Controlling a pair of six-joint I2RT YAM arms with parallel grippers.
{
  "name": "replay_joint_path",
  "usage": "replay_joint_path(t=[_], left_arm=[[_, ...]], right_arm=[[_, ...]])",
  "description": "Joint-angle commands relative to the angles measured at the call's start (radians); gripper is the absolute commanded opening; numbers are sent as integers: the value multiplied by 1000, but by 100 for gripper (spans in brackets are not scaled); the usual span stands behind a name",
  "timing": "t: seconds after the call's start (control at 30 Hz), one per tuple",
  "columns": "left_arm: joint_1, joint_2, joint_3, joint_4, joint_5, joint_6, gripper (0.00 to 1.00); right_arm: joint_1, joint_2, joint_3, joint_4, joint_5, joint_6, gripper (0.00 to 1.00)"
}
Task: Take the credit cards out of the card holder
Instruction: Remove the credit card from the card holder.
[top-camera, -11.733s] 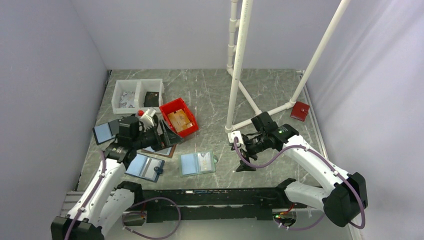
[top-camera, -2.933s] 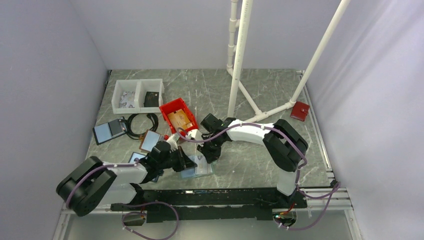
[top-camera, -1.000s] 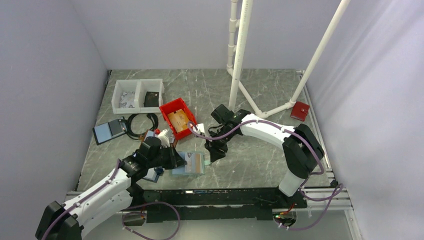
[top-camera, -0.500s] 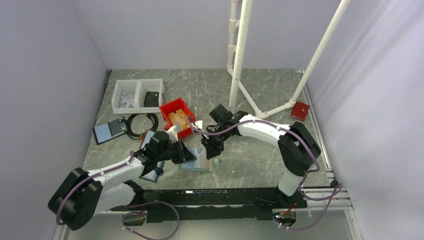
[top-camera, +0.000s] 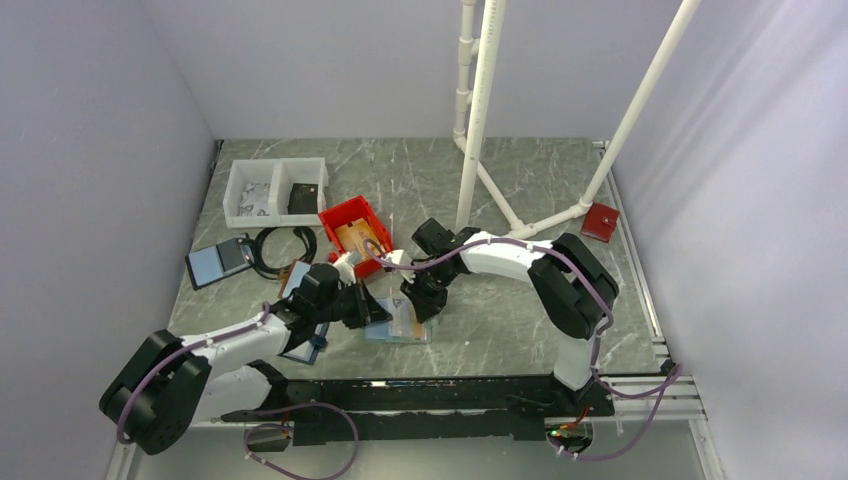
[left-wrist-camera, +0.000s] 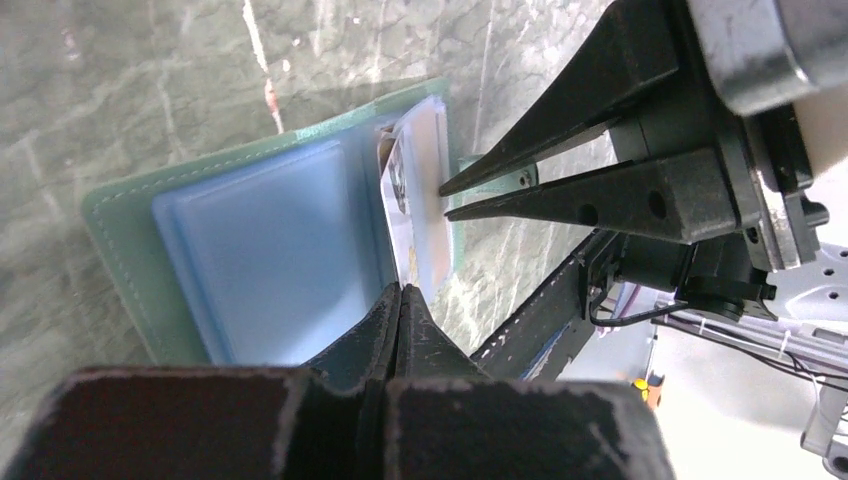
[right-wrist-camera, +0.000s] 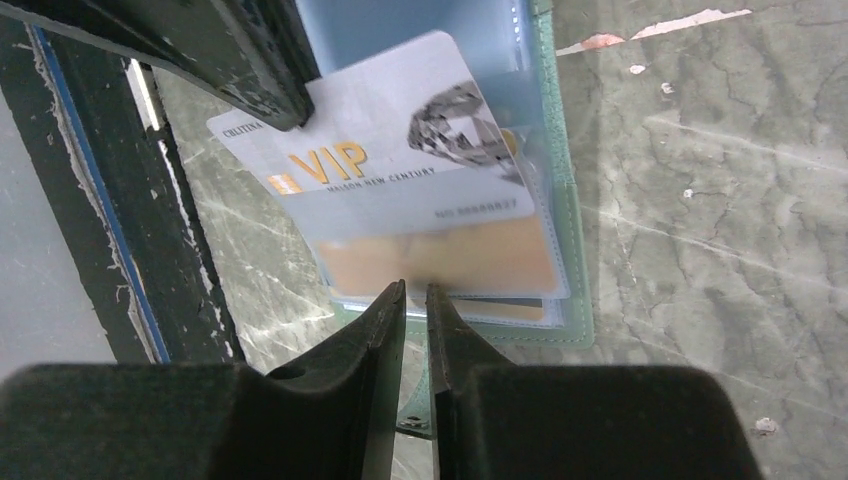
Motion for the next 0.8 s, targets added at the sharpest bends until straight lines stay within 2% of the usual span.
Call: replay_joint_path(t=[0.0, 0.4, 0.57, 0.77], left_arm=[[4, -91, -14, -64, -54, -9, 0], [20, -347, 51, -468, -200, 81, 0], [20, -378, 89, -548, -243, 142, 0], [22, -397, 128, -564, -251, 195, 0]], right_arm=[[16, 59, 11, 26, 133, 8, 17], [17, 63, 37, -24, 123, -36, 17], [17, 6, 59, -77, 81, -109, 21], [16, -61, 62, -121, 11, -183, 23]])
